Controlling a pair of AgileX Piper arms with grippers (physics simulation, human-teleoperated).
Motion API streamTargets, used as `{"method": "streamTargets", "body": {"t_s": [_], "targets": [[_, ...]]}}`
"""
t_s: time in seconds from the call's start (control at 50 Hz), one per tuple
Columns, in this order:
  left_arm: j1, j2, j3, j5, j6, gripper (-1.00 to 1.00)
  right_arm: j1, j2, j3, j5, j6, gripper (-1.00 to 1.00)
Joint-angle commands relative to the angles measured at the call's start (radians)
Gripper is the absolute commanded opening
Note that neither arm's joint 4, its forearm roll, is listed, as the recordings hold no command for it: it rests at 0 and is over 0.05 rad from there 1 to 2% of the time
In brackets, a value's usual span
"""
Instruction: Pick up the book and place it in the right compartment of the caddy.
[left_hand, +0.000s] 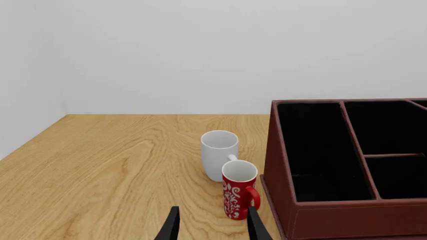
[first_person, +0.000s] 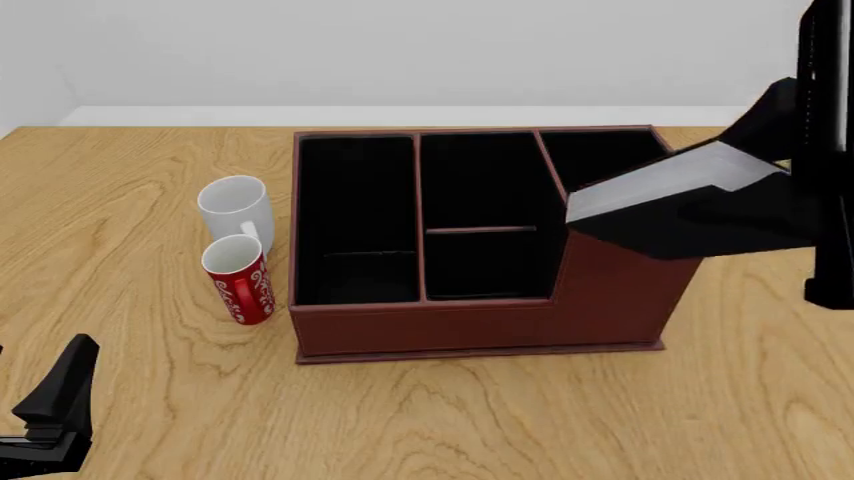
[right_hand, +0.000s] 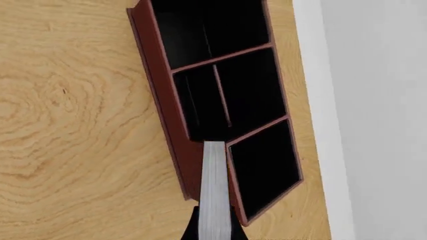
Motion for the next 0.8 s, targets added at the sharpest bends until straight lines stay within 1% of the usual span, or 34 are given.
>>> {"method": "streamTargets", "body": {"t_s": [0.02, 0.04, 0.06, 0.12, 0.14, 0.16, 0.2, 0.22, 0.26, 0.34, 0.38, 0.4, 0.42, 0.46, 0.48, 0.5, 0.54, 0.7, 0.72, 0.76, 0.8], "targets": [[0.0, 0.0, 0.0, 0.0, 0.0, 1.0, -0.026, 0.013, -0.087, 0.0, -0.009, -1.0], [0.0, 0.0, 0.0, 0.0, 0.0, 1.0, -0.036, 0.015, -0.098, 0.0, -0.022, -1.0], [0.0, 0.0, 0.0, 0.0, 0.0, 1.0, -0.031, 0.02, -0.112, 0.0, -0.012, -1.0], [0.0, 0.0, 0.0, 0.0, 0.0, 1.0, -0.057, 0.027, -0.14, 0.0, -0.027, -1.0], [0.0, 0.0, 0.0, 0.0, 0.0, 1.0, -0.059, 0.028, -0.143, 0.0, -0.029, -1.0], [0.0, 0.0, 0.0, 0.0, 0.0, 1.0, -0.063, 0.036, -0.16, 0.0, -0.018, -1.0], [0.0, 0.0, 0.0, 0.0, 0.0, 1.0, -0.082, 0.037, -0.163, 0.0, -0.036, -1.0], [0.0, 0.0, 0.0, 0.0, 0.0, 1.0, -0.082, 0.042, -0.169, 0.0, -0.026, -1.0], [0.0, 0.0, 0.0, 0.0, 0.0, 1.0, -0.094, 0.045, -0.179, 0.0, -0.035, -1.0], [0.0, 0.0, 0.0, 0.0, 0.0, 1.0, -0.108, 0.074, -0.231, 0.0, 0.003, -1.0], [0.0, 0.0, 0.0, 0.0, 0.0, 1.0, -0.116, 0.084, -0.235, 0.0, 0.009, -1.0], [0.0, 0.0, 0.0, 0.0, 0.0, 1.0, -0.121, 0.094, -0.253, 0.0, 0.021, -1.0], [0.0, 0.0, 0.0, 0.0, 0.0, 1.0, -0.119, 0.109, -0.262, 0.0, 0.054, -1.0], [0.0, 0.0, 0.0, 0.0, 0.0, 1.0, -0.145, 0.115, -0.269, 0.0, 0.026, -1.0], [0.0, 0.0, 0.0, 0.0, 0.0, 1.0, -0.17, 0.112, -0.257, 0.0, -0.009, -1.0], [0.0, 0.0, 0.0, 0.0, 0.0, 1.0, -0.158, 0.122, -0.272, 0.0, 0.013, -1.0], [0.0, 0.0, 0.0, 0.0, 0.0, 1.0, -0.166, 0.131, -0.287, 0.0, 0.003, -1.0], [0.0, 0.0, 0.0, 0.0, 0.0, 1.0, -0.163, 0.18, -0.345, 0.0, 0.014, -1.0], [0.0, 0.0, 0.0, 0.0, 0.0, 1.0, -0.156, 0.187, -0.349, 0.0, 0.028, -1.0], [0.0, 0.0, 0.0, 0.0, 0.0, 1.0, -0.165, 0.199, -0.362, 0.0, 0.024, -1.0], [0.0, 0.0, 0.0, 0.0, 0.0, 1.0, -0.165, 0.211, -0.364, 0.0, 0.038, -1.0]]}}
